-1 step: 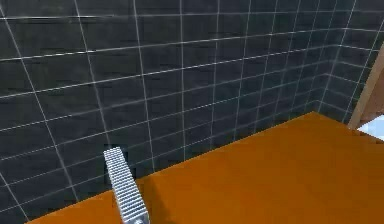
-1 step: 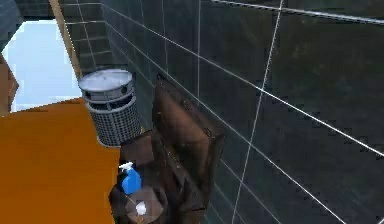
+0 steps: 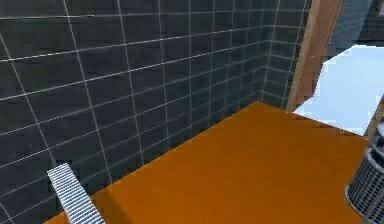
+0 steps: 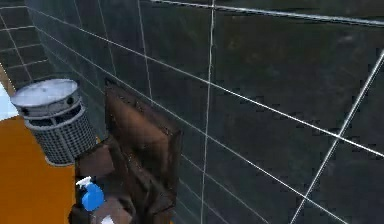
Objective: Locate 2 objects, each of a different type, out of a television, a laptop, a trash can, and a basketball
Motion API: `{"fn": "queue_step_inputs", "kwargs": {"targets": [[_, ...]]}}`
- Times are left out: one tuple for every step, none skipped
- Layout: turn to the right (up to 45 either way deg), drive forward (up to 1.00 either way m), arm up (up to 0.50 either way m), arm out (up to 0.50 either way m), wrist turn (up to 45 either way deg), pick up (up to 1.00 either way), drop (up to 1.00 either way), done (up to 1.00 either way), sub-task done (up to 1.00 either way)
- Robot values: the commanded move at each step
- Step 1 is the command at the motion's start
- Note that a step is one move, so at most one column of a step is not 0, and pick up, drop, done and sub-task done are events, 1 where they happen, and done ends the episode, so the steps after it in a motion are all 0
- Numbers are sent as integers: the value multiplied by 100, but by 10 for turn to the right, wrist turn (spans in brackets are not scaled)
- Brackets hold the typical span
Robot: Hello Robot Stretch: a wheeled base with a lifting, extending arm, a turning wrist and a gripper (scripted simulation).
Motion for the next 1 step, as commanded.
{"fn": "queue_step_inputs", "kwargs": {"targets": [[0,40,0,0,0,0,0,0,0]]}}
